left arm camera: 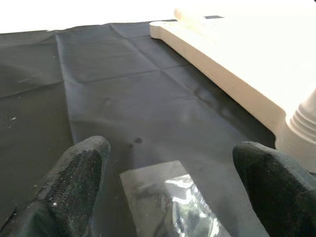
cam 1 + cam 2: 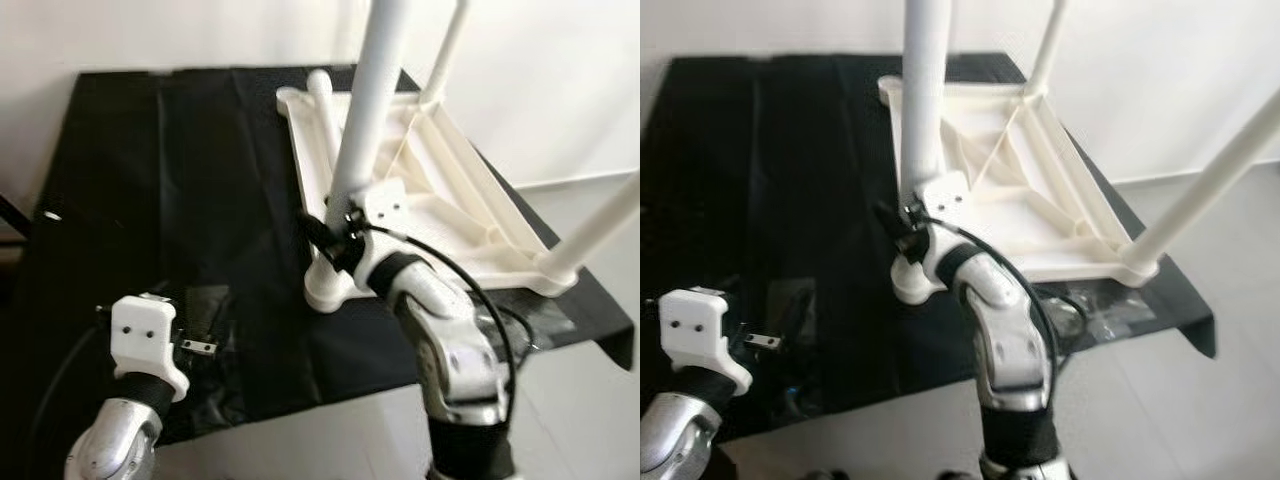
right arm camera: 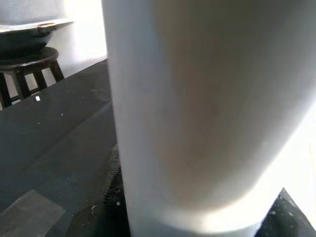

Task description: Building children table

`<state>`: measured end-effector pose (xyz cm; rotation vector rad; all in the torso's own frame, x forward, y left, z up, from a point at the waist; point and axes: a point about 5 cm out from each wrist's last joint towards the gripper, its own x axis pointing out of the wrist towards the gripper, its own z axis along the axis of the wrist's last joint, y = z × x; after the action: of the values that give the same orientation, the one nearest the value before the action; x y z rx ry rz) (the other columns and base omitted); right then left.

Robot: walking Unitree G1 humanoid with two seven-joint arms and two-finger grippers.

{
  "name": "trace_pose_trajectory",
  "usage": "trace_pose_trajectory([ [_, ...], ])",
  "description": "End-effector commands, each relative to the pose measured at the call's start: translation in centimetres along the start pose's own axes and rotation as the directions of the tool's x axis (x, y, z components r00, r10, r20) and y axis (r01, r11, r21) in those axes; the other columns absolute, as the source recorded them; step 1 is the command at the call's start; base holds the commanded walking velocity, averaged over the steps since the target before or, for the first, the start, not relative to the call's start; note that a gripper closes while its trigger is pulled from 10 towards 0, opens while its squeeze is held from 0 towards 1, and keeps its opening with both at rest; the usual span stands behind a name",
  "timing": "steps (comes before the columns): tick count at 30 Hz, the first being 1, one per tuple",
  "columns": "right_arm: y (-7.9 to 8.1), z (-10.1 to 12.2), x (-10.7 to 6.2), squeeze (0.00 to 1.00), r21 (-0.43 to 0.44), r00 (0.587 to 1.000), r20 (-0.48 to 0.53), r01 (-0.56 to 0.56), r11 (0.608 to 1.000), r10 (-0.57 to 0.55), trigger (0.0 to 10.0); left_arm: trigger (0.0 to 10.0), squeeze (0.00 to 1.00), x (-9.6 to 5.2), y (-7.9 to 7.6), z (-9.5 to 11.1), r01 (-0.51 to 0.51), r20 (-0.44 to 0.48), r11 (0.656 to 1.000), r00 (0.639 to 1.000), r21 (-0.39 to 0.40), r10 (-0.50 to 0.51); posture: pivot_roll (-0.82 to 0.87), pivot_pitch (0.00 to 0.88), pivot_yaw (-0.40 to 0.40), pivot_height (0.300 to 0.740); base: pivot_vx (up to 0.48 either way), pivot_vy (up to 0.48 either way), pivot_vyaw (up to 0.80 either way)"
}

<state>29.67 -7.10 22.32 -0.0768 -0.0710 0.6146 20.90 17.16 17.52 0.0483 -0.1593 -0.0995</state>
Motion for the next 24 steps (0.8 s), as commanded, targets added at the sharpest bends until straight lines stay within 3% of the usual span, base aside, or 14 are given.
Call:
trace_pose_trajectory([
  [1, 1.5, -4.8, -0.7, 0.00, 0.137, 0.970, -0.235, -0.029, 0.990, 0.061, 0.0, 10.0, 0.00, 0.3, 0.3, -0.6, 0.014, -0.006, 1.000, 1.000, -0.004, -0.014, -0.06, 0.179, -0.095, 0.740, 0.000, 0.000, 0.00],
  [7, 1.1, -4.5, -1.4, 0.00, 0.121, 0.962, -0.256, -0.062, 0.991, 0.092, 0.0, 10.0, 0.00, 0.7, 0.5, -0.7, 0.012, 0.002, 1.000, 1.000, -0.008, -0.012, -0.07, 0.164, -0.093, 0.740, 0.000, 0.000, 0.00],
  [8, 0.1, -4.2, -1.2, 0.00, 0.060, 0.959, -0.270, -0.072, 0.996, 0.086, 10.0, 10.0, 0.00, 0.8, 0.6, -0.8, 0.010, 0.006, 1.000, 1.000, -0.007, -0.010, -0.07, 0.147, -0.089, 0.740, 0.000, 0.000, 0.00],
  [11, -0.6, -3.6, -1.2, 0.00, 0.004, 0.962, -0.274, -0.017, 1.000, 0.017, 10.0, 10.0, 0.00, 1.0, 0.6, -0.9, 0.010, 0.009, 1.000, 1.000, -0.008, -0.010, -0.07, 0.139, -0.085, 0.740, 0.000, 0.000, 0.00],
  [12, -2.2, -1.7, 0.6, 1.00, -0.043, 0.979, -0.196, 0.054, 0.998, -0.061, 10.0, 10.0, 0.00, 1.2, 0.6, -1.0, 0.022, 0.009, 1.000, 1.000, -0.015, -0.022, -0.06, 0.131, -0.081, 0.740, 0.000, 0.000, 0.00],
  [15, -2.5, -1.0, 1.2, 1.00, -0.031, 0.983, -0.166, 0.068, 0.997, -0.072, 10.0, 10.0, 0.00, 1.2, 0.5, -1.1, 0.028, 0.008, 0.999, 1.000, -0.017, -0.028, -0.06, 0.131, -0.081, 0.740, 0.000, 0.000, 0.00],
  [16, -2.0, -0.1, 2.3, 1.00, -0.055, 0.986, -0.129, -0.111, 0.992, 0.104, 10.0, 10.0, 0.00, 1.3, 0.4, -1.1, 0.031, 0.009, 0.999, 0.999, -0.020, -0.031, -0.05, 0.129, -0.084, 0.740, 0.000, 0.000, 0.00],
  [18, -2.0, -0.1, 2.3, 1.00, -0.055, 0.986, -0.129, -0.111, 0.992, 0.104, 10.0, 10.0, 0.00, 1.3, 0.4, -1.1, 0.031, 0.009, 0.999, 0.999, -0.020, -0.031, -0.05, 0.129, -0.084, 0.740, 0.000, 0.000, 0.00],
  [19, -1.8, 0.9, 2.7, 1.00, -0.100, 0.949, -0.100, -0.309, 0.946, 0.300, 10.0, 10.0, 0.00, 1.3, 0.3, -1.1, 0.034, 0.011, 0.999, 0.999, -0.022, -0.034, -0.05, 0.132, -0.088, 0.740, 0.000, 0.000, 0.00],
  [21, -1.8, 0.9, 2.7, 1.00, -0.100, 0.949, -0.100, -0.309, 0.946, 0.300, 10.0, 10.0, 0.00, 1.3, 0.3, -1.1, 0.034, 0.011, 0.999, 0.999, -0.022, -0.034, -0.05, 0.132, -0.088, 0.740, 0.000, 0.000, 0.00],
  [22, -2.9, 1.9, 2.7, 0.00, -0.207, 0.822, -0.136, -0.570, 0.795, 0.553, 10.0, 10.0, 0.00, 1.3, 0.2, -1.1, 0.037, 0.019, 0.999, 0.999, -0.028, -0.036, -0.04, 0.144, -0.101, 0.740, 0.000, 0.000, 0.00],
  [23, -2.9, 1.9, 2.7, 0.00, -0.207, 0.822, -0.136, -0.570, 0.795, 0.553, 10.0, 10.0, 0.00, 1.3, 0.2, -1.1, 0.037, 0.019, 0.999, 0.999, -0.028, -0.036, -0.04, 0.144, -0.101, 0.740, 0.000, 0.000, 0.00],
  [24, -3.8, 2.3, 2.9, 0.00, -0.228, 0.779, -0.150, -0.626, 0.746, 0.609, 10.0, 10.0, 0.00, 1.3, 0.1, -1.1, 0.038, 0.024, 0.999, 0.999, -0.030, -0.038, -0.03, 0.150, -0.106, 0.740, 0.000, 0.000, 0.00],
])
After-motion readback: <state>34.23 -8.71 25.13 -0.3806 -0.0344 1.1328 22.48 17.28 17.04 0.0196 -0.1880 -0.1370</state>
